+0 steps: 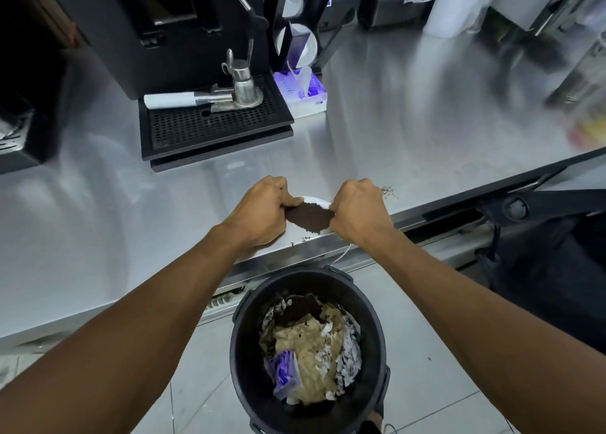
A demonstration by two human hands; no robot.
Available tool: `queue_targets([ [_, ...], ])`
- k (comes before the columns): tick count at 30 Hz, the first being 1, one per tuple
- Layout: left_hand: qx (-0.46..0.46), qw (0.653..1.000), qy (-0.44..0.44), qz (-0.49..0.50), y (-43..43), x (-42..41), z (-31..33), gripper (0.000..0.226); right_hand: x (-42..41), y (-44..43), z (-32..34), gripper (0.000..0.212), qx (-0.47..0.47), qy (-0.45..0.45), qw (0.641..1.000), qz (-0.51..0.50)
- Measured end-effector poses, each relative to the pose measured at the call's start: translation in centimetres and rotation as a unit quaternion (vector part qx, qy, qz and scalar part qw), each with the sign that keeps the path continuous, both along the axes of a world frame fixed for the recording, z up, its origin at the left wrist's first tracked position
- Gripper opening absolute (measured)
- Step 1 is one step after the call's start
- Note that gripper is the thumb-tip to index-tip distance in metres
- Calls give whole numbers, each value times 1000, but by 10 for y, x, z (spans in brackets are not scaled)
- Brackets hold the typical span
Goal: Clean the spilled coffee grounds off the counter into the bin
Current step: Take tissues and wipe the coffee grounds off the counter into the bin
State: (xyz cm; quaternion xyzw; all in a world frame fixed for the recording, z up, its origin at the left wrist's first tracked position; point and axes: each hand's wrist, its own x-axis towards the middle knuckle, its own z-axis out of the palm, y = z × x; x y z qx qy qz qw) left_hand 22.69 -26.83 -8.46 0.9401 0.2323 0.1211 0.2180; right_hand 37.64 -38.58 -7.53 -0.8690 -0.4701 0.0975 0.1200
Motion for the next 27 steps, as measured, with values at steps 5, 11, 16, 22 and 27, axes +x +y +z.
queue_targets([
  [5, 0, 1000, 4, 5, -13, -14, 1, 24, -9, -5, 1, 21, 3, 16, 1000, 9],
  [11, -9, 1000, 7, 21, -29, -29, 4, 25, -17, -16, 9, 15, 8, 43, 999, 16],
  [16, -17, 999, 8, 30, -38, -37, 5, 26, -23, -19, 12, 15, 7, 42, 999, 29],
  [22, -23, 999, 13, 41, -47, -45, 7, 28, -27, -21, 11, 16, 3, 43, 998, 35],
  [27, -21, 999, 14, 41, -54, -52, 10, 27, -31, -26, 10, 14, 5, 57, 998, 32],
])
